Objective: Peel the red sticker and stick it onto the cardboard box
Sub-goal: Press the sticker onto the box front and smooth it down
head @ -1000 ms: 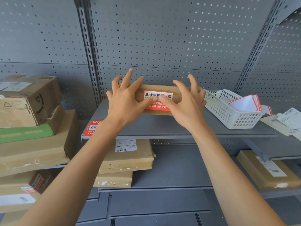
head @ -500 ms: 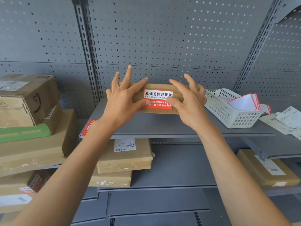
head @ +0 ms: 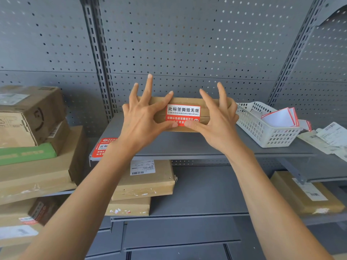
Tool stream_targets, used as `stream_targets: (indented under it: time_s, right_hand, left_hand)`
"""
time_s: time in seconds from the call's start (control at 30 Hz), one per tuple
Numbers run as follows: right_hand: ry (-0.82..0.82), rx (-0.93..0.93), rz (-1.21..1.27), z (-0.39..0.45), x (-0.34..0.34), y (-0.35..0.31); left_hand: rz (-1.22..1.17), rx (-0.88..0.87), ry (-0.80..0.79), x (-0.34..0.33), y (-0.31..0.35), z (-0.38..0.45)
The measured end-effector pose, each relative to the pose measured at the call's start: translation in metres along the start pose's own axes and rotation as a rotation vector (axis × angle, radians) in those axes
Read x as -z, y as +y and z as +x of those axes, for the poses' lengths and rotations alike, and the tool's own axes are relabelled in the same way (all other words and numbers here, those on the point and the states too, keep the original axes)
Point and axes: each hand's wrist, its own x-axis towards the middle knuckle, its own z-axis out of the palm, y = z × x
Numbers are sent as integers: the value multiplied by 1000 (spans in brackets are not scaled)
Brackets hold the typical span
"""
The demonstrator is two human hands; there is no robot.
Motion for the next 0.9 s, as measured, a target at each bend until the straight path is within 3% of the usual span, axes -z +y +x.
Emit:
stream_targets:
  time_s: [0.37, 0.67, 0.9]
  right_hand:
    - [-39, 24, -7, 6, 5, 8]
    - [-136, 76, 38, 4, 14, 14]
    - [65, 4, 11, 0, -5, -5]
  left_hand:
    - [-54, 28, -30, 3, 1, 2]
    - [-63, 59, -178, 17, -1, 5]
    - [-81, 115, -82, 13, 10, 3]
